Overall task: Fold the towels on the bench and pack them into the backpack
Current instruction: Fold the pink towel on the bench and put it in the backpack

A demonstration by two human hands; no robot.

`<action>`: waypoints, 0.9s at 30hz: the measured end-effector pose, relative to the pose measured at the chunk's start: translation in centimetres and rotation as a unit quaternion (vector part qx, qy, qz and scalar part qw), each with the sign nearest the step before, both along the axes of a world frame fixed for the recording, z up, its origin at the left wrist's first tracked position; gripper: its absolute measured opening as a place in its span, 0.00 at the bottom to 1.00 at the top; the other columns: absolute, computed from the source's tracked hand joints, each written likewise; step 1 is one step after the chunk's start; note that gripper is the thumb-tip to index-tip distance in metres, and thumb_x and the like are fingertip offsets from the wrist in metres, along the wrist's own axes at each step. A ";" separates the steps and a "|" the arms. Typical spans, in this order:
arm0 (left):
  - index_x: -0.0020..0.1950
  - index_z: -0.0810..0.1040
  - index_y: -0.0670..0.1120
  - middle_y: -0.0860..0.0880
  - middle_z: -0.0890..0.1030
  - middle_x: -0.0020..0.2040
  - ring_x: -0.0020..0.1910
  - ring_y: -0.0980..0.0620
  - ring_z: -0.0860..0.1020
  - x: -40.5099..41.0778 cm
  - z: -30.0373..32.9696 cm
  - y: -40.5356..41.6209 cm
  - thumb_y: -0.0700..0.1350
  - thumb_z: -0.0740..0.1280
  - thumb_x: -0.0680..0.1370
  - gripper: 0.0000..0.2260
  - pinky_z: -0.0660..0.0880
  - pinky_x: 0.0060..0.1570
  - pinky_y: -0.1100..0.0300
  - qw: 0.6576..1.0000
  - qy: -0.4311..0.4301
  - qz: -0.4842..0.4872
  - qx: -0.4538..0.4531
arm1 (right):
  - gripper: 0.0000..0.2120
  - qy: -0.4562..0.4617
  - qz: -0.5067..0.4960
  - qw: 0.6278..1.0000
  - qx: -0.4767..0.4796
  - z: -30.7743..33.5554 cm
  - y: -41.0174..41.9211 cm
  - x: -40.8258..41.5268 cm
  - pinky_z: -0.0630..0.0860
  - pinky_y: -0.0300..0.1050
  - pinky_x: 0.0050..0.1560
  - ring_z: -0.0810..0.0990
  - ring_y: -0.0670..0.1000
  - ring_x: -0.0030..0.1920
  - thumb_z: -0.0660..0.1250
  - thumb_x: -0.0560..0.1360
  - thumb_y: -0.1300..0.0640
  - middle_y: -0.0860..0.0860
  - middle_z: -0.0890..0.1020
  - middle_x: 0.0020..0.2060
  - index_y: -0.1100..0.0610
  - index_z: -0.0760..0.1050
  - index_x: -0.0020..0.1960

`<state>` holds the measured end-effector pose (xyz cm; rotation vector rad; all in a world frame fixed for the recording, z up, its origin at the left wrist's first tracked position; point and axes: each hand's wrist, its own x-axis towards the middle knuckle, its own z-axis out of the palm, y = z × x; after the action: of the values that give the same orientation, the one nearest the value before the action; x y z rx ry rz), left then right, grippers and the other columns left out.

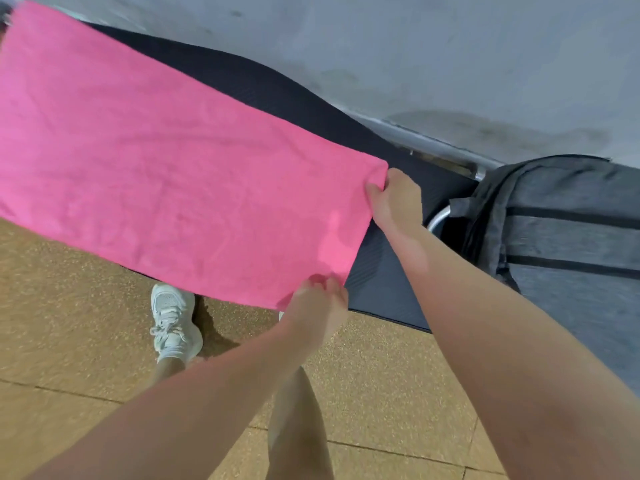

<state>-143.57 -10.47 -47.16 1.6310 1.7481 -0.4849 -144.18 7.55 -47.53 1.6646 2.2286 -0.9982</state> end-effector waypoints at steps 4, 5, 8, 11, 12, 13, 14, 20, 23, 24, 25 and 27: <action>0.68 0.62 0.37 0.41 0.72 0.60 0.47 0.44 0.78 -0.3 1.1 1.0 0.40 0.57 0.79 0.18 0.77 0.38 0.54 0.993 -0.096 0.063 0.041 | 0.08 -0.007 -0.037 0.999 0.039 1.0 1.8 1.9 0.65 0.48 0.40 0.73 0.58 0.43 0.60 0.76 0.59 0.59 0.76 0.40 0.60 0.68 0.38; 0.67 0.64 0.38 0.43 0.73 0.58 0.46 0.45 0.78 -0.4 1.5 1.3 0.41 0.56 0.79 0.17 0.77 0.38 0.54 0.986 -0.145 0.073 0.048 | 0.07 -0.012 -0.059 0.998 0.027 1.3 2.3 2.3 0.67 0.47 0.41 0.74 0.56 0.43 0.59 0.76 0.60 0.56 0.76 0.39 0.60 0.68 0.39; 0.62 0.69 0.43 0.46 0.74 0.59 0.50 0.46 0.77 -1.7 2.7 1.7 0.43 0.57 0.78 0.14 0.77 0.45 0.54 0.962 -0.222 0.125 0.099 | 0.11 -0.015 -0.095 0.995 -0.033 2.1 2.2 1.9 0.75 0.53 0.53 0.77 0.60 0.51 0.58 0.74 0.60 0.59 0.76 0.54 0.61 0.71 0.56; 0.61 0.71 0.42 0.45 0.75 0.61 0.48 0.47 0.76 -5.3 2.9 0.3 0.42 0.58 0.78 0.13 0.76 0.47 0.54 0.932 -0.234 0.250 0.120 | 0.23 -0.001 -0.005 1.000 -0.003 3.8 -0.3 -0.3 0.69 0.48 0.56 0.73 0.59 0.59 0.56 0.75 0.66 0.59 0.61 0.68 0.61 0.61 0.70; 0.58 0.72 0.40 0.44 0.77 0.56 0.44 0.46 0.75 -7.0 3.1 -0.5 0.40 0.58 0.78 0.11 0.75 0.45 0.52 0.916 -0.237 0.300 0.123 | 0.23 0.020 0.028 0.999 -0.004 4.2 -1.6 -1.6 0.68 0.46 0.56 0.72 0.58 0.60 0.57 0.75 0.67 0.58 0.61 0.68 0.61 0.62 0.69; 0.56 0.73 0.39 0.42 0.77 0.51 0.42 0.45 0.75 -8.9 3.2 -1.5 0.39 0.58 0.77 0.10 0.74 0.43 0.50 0.901 -0.232 0.344 0.129 | 0.21 0.038 0.063 0.997 -0.014 4.6 -2.9 -3.1 0.67 0.41 0.55 0.71 0.57 0.60 0.58 0.75 0.66 0.59 0.64 0.67 0.62 0.64 0.68; 0.55 0.73 0.38 0.41 0.77 0.48 0.42 0.43 0.76 -11.0 3.3 -2.7 0.38 0.58 0.77 0.09 0.74 0.42 0.49 0.889 -0.217 0.379 0.134 | 0.18 0.057 0.084 0.994 -0.035 4.7 -4.3 -4.9 0.66 0.36 0.52 0.72 0.57 0.60 0.59 0.75 0.66 0.59 0.67 0.65 0.62 0.68 0.64; 0.60 0.72 0.40 0.39 0.76 0.54 0.51 0.39 0.76 -24.2 4.1 -11.5 0.39 0.59 0.77 0.12 0.71 0.46 0.48 0.846 -0.104 0.501 0.150 | 0.12 0.106 0.194 0.970 -0.097 5.3 -12.1 -17.4 0.63 0.38 0.60 0.74 0.57 0.59 0.60 0.76 0.64 0.59 0.72 0.61 0.63 0.75 0.58; 0.60 0.72 0.41 0.40 0.75 0.56 0.53 0.40 0.75 -30.3 3.8 -15.6 0.40 0.59 0.78 0.11 0.72 0.47 0.48 0.806 -0.027 0.564 0.175 | 0.12 0.135 0.271 0.951 -0.059 4.9 -15.4 -24.4 0.62 0.40 0.60 0.74 0.57 0.58 0.58 0.78 0.62 0.59 0.72 0.60 0.63 0.74 0.58; 0.59 0.72 0.41 0.40 0.74 0.56 0.54 0.40 0.74 -32.1 3.4 -16.8 0.41 0.58 0.79 0.11 0.71 0.48 0.48 0.797 0.004 0.576 0.185 | 0.12 0.148 0.304 0.940 -0.041 4.5 -16.4 -26.8 0.63 0.42 0.60 0.73 0.58 0.58 0.57 0.79 0.61 0.60 0.73 0.59 0.63 0.74 0.58; 0.59 0.72 0.41 0.40 0.74 0.57 0.55 0.40 0.72 -33.7 2.9 -17.8 0.42 0.58 0.79 0.11 0.70 0.50 0.48 0.792 0.038 0.580 0.188 | 0.13 0.154 0.338 0.928 -0.025 3.7 -17.3 -29.1 0.65 0.46 0.61 0.73 0.58 0.58 0.55 0.79 0.60 0.60 0.73 0.58 0.63 0.74 0.59; 0.62 0.71 0.41 0.39 0.72 0.60 0.59 0.39 0.69 -36.4 1.5 -19.4 0.44 0.58 0.79 0.13 0.67 0.55 0.48 0.785 0.088 0.588 0.176 | 0.15 0.144 0.379 0.914 0.007 2.1 -18.4 -33.3 0.69 0.52 0.61 0.72 0.59 0.60 0.53 0.80 0.59 0.60 0.71 0.61 0.61 0.71 0.62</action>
<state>-179.96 -29.90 -45.64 0.3929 2.6708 0.3306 -177.53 -10.87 -45.47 0.5311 2.7027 -1.0286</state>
